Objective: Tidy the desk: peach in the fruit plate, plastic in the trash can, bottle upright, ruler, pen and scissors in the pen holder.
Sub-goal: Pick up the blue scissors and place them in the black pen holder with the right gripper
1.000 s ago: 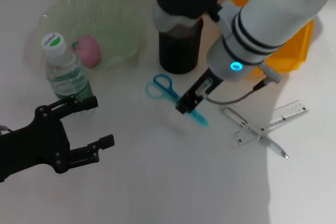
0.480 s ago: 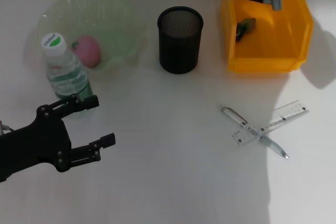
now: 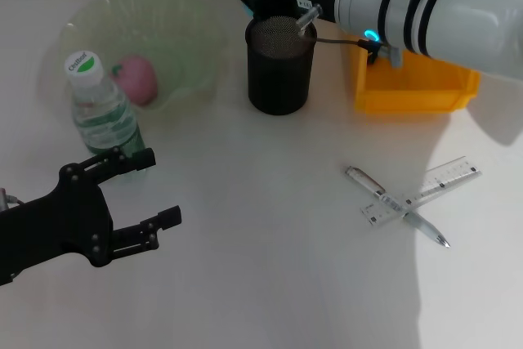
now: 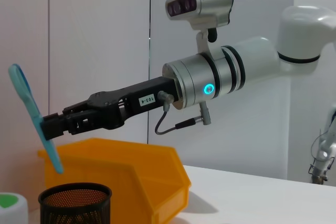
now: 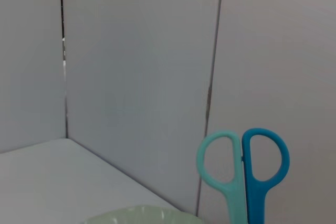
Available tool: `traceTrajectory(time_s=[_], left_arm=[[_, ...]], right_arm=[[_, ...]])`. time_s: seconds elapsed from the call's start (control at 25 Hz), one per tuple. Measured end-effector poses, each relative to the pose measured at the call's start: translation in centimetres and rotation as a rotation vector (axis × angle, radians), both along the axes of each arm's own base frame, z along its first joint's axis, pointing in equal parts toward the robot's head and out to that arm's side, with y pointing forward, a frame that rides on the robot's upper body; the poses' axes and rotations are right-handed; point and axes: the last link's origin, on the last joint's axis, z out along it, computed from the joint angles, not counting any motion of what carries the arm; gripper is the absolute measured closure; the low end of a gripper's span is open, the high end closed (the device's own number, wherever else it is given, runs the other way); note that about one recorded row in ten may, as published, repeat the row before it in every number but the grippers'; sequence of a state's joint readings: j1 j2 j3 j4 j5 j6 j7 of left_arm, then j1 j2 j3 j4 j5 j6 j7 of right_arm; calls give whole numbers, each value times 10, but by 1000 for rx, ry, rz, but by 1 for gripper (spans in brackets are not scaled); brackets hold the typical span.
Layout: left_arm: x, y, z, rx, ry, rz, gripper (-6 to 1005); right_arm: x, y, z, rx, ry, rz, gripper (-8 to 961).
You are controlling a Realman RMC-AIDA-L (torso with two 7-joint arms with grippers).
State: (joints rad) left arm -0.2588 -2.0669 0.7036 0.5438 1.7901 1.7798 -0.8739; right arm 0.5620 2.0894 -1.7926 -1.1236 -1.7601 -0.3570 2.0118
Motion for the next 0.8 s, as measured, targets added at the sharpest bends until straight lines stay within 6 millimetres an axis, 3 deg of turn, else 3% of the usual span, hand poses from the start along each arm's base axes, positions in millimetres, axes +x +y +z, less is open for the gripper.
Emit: traceTrajectory(time_s=[0.36,0.8], left_arm=[[0,-2,1,-11,-8,3,183],[0,-4,1,-18,-15,10,183]], right_arm=[[15,-7,-5,130,-5,-40,735],[33,-15,-13,117,-10,-93,730]])
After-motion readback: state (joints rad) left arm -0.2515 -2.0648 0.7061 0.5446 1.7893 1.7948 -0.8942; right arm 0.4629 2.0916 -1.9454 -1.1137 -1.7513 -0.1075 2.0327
